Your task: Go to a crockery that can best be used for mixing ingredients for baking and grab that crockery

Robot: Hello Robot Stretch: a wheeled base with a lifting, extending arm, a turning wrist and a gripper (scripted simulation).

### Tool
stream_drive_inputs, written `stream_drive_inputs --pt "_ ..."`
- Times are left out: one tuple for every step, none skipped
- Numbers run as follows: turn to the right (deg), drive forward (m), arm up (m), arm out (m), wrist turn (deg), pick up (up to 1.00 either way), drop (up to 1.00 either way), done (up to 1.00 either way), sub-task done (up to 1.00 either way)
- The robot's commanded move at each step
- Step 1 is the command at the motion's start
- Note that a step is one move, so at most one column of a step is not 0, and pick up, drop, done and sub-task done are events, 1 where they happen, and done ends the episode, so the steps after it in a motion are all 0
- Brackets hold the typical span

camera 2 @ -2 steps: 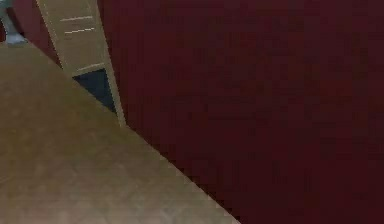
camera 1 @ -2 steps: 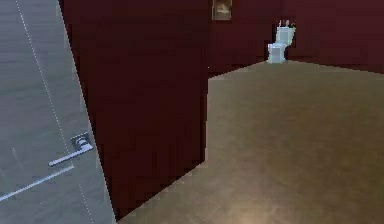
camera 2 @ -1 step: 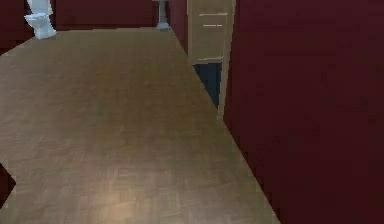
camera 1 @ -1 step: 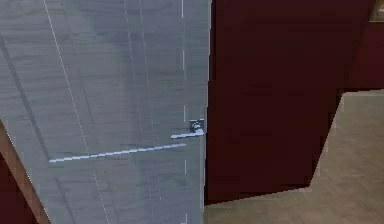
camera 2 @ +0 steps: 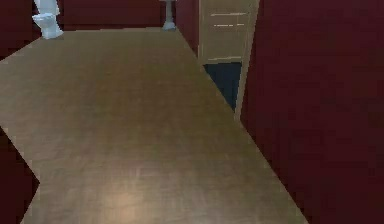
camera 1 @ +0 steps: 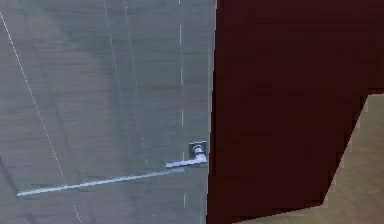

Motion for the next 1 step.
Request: stream_drive_inputs --pt "-45.0 0.00 0.00 0.00 0.0 0.00 0.00 0.00 0.00"
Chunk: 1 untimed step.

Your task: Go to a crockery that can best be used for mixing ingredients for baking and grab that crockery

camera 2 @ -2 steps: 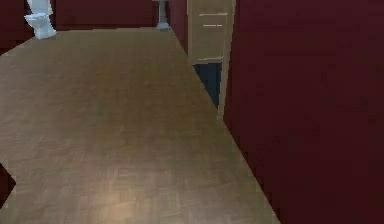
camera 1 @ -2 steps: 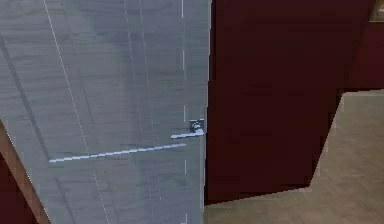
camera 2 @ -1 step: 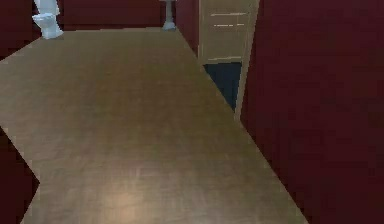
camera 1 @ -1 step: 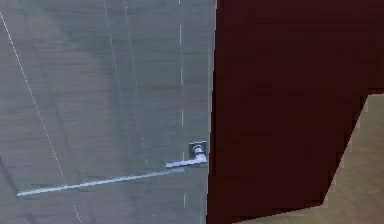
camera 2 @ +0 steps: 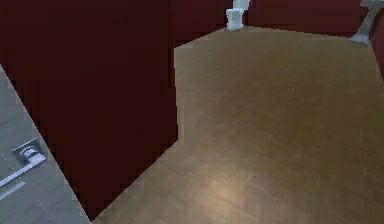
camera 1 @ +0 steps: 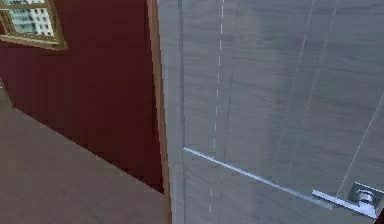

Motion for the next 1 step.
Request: stream_drive_inputs --pt "-9.0 0.00 0.00 0.00 0.0 0.00 0.00 0.00 0.00"
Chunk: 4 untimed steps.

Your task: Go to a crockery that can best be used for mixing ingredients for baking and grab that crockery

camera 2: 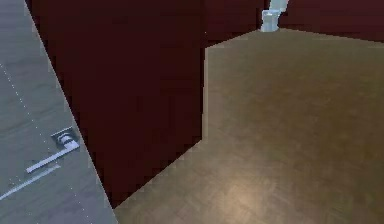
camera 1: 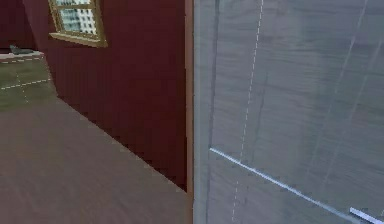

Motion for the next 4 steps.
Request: stream_drive_inputs --pt "0.0 0.55 0.00 0.00 0.0 0.00 0.00 0.00 0.00" --pt "-45.0 0.00 0.00 0.00 0.0 0.00 0.00 0.00 0.00" --pt "-3.0 0.00 0.00 0.00 0.0 0.00 0.00 0.00 0.00" --pt "0.0 0.60 0.00 0.00 0.0 0.00 0.00 0.00 0.00"
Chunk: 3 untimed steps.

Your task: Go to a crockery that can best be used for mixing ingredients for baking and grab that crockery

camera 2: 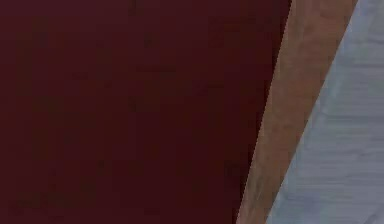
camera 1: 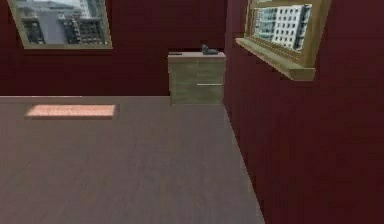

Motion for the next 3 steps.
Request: stream_drive_inputs --pt "-45.0 0.00 0.00 0.00 0.0 0.00 0.00 0.00 0.00" --pt "-21.0 0.00 0.00 0.00 0.0 0.00 0.00 0.00 0.00" --pt "0.0 0.70 0.00 0.00 0.0 0.00 0.00 0.00 0.00"
